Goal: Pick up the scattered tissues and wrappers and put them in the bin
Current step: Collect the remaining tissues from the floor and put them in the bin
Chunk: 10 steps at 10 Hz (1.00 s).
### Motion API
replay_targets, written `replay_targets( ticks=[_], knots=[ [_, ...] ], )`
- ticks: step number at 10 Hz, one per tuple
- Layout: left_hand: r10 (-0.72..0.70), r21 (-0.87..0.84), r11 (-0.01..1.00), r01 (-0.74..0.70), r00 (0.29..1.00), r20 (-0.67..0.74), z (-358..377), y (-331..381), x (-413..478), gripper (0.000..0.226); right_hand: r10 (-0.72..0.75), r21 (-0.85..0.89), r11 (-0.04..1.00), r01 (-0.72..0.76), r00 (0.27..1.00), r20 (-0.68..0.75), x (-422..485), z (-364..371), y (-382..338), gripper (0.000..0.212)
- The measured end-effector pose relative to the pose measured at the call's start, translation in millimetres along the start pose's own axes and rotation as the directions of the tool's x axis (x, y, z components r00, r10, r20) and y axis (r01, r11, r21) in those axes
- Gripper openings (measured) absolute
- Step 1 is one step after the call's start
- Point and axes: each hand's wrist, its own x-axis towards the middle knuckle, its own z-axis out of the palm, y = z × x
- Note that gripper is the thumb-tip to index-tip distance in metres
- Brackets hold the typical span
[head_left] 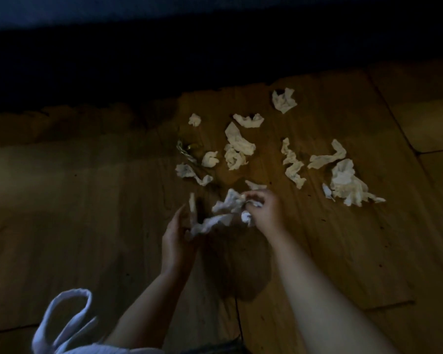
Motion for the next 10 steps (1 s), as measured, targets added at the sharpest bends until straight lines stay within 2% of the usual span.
replay_targets(
  ticks=[1,2,4,5,6,7,8,9,10],
  knots=[
    [0.065,-0.043,0.997,-0.067,0.997,-0.048,-12.6,15.6,27.6,0.042,0.027,-0.014,0.999,-0.028,0.994,-0.107,4.3,-14.5,-6.8,0.027],
    [0.065,-0.010,0.998,-0.064,0.997,0.042,-12.8,37.6,61.2,0.024,0.099,-0.132,0.986,-0.105,0.994,-0.053,11.8,-21.1,-11.0,0.029],
    [-0.044,-0.191,0.980,0.048,0.999,0.025,-0.1,71.1,109.4,0.040,0.112,-0.235,0.963,-0.135,0.988,-0.110,16.2,-10.1,3.0,0.023],
    [-0.008,0.060,0.998,0.005,0.999,0.046,7.3,72.4,137.5,0.037,0.072,-0.255,0.962,-0.097,0.992,-0.107,15.6,-10.1,8.0,0.026],
    [0.059,0.192,0.979,-0.071,0.996,0.070,5.8,63.6,144.0,0.025,0.149,-0.123,0.978,-0.168,0.978,-0.148,15.0,-6.5,9.2,0.042],
    [0.013,0.134,0.991,-0.020,0.998,0.056,11.8,58.6,130.5,0.023,0.221,-0.052,0.970,-0.236,0.955,-0.199,12.6,-1.8,7.2,0.074],
    [0.033,0.085,0.996,-0.038,0.998,0.059,12.5,48.1,101.0,0.023,0.255,-0.078,0.958,-0.276,0.944,-0.210,16.0,-0.2,7.4,0.055],
    [-0.083,-0.008,0.996,0.084,0.995,0.062,3.8,43.9,74.2,0.019,0.303,-0.054,0.947,-0.316,0.937,-0.171,15.3,-3.6,-2.1,0.036],
    [-0.184,-0.101,0.977,0.190,0.981,0.061,-15.6,39.5,51.1,0.015,0.403,0.129,0.912,-0.390,0.911,-0.091,4.9,-9.3,-12.9,0.034]
  ],
)
